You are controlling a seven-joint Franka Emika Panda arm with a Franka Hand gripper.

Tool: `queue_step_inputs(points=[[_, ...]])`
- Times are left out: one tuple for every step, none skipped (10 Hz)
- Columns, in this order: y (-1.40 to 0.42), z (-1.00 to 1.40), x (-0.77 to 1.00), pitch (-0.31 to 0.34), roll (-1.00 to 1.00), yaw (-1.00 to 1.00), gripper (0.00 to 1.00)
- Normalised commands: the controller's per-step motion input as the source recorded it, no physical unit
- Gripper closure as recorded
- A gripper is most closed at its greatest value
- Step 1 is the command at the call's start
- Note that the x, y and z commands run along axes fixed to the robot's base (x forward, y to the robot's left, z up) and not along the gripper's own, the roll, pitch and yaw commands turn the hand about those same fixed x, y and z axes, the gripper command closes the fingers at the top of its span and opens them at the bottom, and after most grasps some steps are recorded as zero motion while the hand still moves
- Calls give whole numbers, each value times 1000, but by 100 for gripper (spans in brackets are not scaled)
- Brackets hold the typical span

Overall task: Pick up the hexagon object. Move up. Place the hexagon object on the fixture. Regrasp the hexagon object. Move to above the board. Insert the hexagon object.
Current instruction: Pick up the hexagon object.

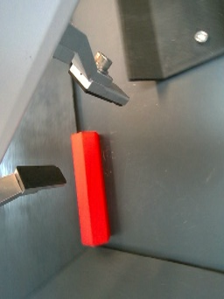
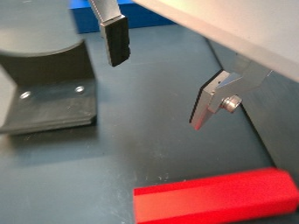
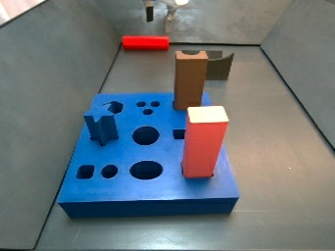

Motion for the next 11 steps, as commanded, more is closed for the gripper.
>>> queue_step_inputs(points=[[0, -211, -117, -141, -123, -806, 0], [194, -226, -237, -130, -117, -583, 0], [277, -251, -286, -126, -131, -491, 0], [383, -263, -340, -121, -131, -380, 0], [380, -271, -329, -141, -184, -351, 0], [337, -274, -314, -137, -174, -400, 0], [94, -249, -194, -156, -184, -626, 0], [0, -249, -71, -149, -174, -846, 0], [0, -217, -46, -157, -170, -863, 0], [106, -186, -166, -171, -171, -623, 0], [371, -226, -289, -189, -247, -317, 0]])
